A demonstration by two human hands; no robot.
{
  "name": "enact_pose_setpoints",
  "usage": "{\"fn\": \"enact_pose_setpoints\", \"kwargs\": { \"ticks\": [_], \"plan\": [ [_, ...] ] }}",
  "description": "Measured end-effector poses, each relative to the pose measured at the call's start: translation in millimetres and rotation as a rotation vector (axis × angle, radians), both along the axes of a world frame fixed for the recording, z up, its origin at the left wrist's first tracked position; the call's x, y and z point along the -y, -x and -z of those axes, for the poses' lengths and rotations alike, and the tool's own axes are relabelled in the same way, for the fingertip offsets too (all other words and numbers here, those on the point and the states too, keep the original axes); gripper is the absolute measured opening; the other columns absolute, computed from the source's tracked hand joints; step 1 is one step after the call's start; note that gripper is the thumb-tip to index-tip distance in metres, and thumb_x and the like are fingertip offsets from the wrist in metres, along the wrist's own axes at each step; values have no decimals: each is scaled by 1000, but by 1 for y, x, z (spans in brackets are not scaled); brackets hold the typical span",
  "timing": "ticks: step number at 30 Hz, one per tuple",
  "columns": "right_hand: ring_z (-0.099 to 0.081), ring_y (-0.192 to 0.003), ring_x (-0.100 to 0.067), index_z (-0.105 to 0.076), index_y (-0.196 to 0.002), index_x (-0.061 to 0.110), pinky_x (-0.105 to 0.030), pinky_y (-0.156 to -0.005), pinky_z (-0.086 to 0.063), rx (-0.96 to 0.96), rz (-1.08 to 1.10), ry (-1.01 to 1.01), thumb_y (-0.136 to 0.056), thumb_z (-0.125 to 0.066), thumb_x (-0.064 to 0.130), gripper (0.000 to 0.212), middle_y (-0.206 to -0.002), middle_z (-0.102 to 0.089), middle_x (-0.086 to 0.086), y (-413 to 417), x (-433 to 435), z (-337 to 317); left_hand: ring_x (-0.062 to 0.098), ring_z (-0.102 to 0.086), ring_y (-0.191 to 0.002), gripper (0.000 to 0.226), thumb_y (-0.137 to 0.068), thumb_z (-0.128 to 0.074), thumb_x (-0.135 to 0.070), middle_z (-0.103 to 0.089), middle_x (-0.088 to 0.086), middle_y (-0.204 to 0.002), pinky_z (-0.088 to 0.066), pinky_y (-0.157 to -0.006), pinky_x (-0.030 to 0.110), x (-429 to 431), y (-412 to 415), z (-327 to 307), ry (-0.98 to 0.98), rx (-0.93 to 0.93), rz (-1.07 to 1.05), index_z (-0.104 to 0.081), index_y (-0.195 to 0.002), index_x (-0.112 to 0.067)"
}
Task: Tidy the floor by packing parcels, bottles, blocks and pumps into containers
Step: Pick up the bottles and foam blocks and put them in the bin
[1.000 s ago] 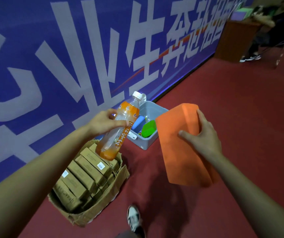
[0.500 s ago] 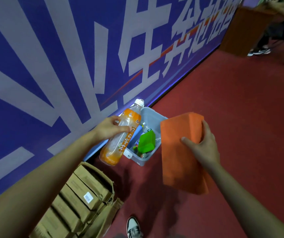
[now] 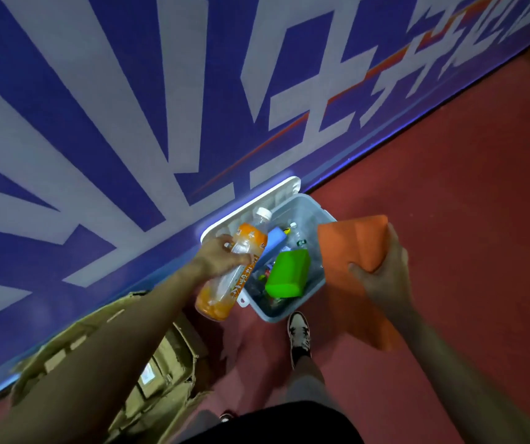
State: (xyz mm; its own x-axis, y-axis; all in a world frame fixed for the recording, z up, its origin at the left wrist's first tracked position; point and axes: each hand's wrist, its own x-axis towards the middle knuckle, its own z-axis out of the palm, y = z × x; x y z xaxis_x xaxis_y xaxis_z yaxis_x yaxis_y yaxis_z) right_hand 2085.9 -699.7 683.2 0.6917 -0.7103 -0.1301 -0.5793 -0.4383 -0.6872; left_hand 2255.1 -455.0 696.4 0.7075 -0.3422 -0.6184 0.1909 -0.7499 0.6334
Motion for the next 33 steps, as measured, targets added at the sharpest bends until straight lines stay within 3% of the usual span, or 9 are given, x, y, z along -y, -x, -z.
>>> {"fn": "enact_pose_setpoints", "kwargs": {
  "ticks": [3,6,9,12,18,21,24,30,33],
  "plan": [
    [-50,-111,-40,-25,-149,16,-41,-91,-42,-71,-99,18,-56,-69,45,107,-125,-46,-22,-43,46,23,26,-54,-115,67,-77,-70,-43,-56,8,-127,-39,-84,25,37,-25,29,-214,46,77,-46,-132,-12],
    [-52,-109,-40,-27,-149,19,-39,-87,-43,-175,-165,33,-64,-78,36,100,-127,-46,-20,-91,88,47,28,-55,-116,66,-77,-69,-40,-58,8,-128,-42,-88,29,77,-53,59,-314,25,129,-45,-132,-15],
    [-54,-108,-39,-24,-149,26,-43,-89,-47,-205,-221,67,-66,-79,34,100,-128,-46,-16,-125,109,74,27,-55,-118,71,-76,-68,-44,-57,6,-129,-43,-90,30,105,-69,84,-372,18,167,-41,-137,-19],
    [-53,-111,-33,-18,-144,38,-48,-91,-48,-267,-182,67,-71,-69,58,92,-131,-43,-8,-167,125,109,25,-54,-118,63,-81,-65,-46,-56,6,-128,-40,-89,28,134,-87,124,-433,11,110,-44,-133,-17],
    [-46,-118,-36,-25,-147,26,-48,-95,-44,-366,-295,114,-68,-75,41,95,-134,-43,-14,-228,164,200,27,-45,-128,76,-78,-66,-49,-45,7,-139,-40,-100,35,169,-114,204,-530,-62,191,-35,-138,-14],
    [-50,-111,-33,-38,-139,31,-45,-84,-46,-461,-240,104,-60,-75,60,92,-129,-46,-4,-249,184,257,31,-33,-135,78,-83,-63,-43,-35,11,-145,-35,-106,40,176,-122,226,-557,-40,198,-26,-144,-13],
    [-47,-114,-38,-46,-135,10,-43,-95,-40,-540,-400,30,-77,-64,21,62,-130,-47,-21,-225,187,255,32,-44,-126,59,-87,-56,-34,-44,16,-138,-41,-99,39,170,-122,234,-548,-76,186,-36,-139,-15],
    [-63,-101,-36,-65,-105,4,-41,-87,-50,-674,-490,-78,-75,-37,28,48,-107,-67,-20,-193,184,244,25,-49,-126,35,-95,-44,-25,-53,5,-136,-37,-106,34,150,-103,214,-527,-116,207,-52,-128,-18],
    [-64,-102,-34,-67,-104,8,-40,-90,-50,-707,-544,-75,-88,-49,18,26,-107,-69,-17,-186,173,226,27,-51,-123,32,-95,-43,-23,-55,6,-134,-40,-102,33,142,-97,196,-526,-101,200,-55,-124,-21]
  ]
}}
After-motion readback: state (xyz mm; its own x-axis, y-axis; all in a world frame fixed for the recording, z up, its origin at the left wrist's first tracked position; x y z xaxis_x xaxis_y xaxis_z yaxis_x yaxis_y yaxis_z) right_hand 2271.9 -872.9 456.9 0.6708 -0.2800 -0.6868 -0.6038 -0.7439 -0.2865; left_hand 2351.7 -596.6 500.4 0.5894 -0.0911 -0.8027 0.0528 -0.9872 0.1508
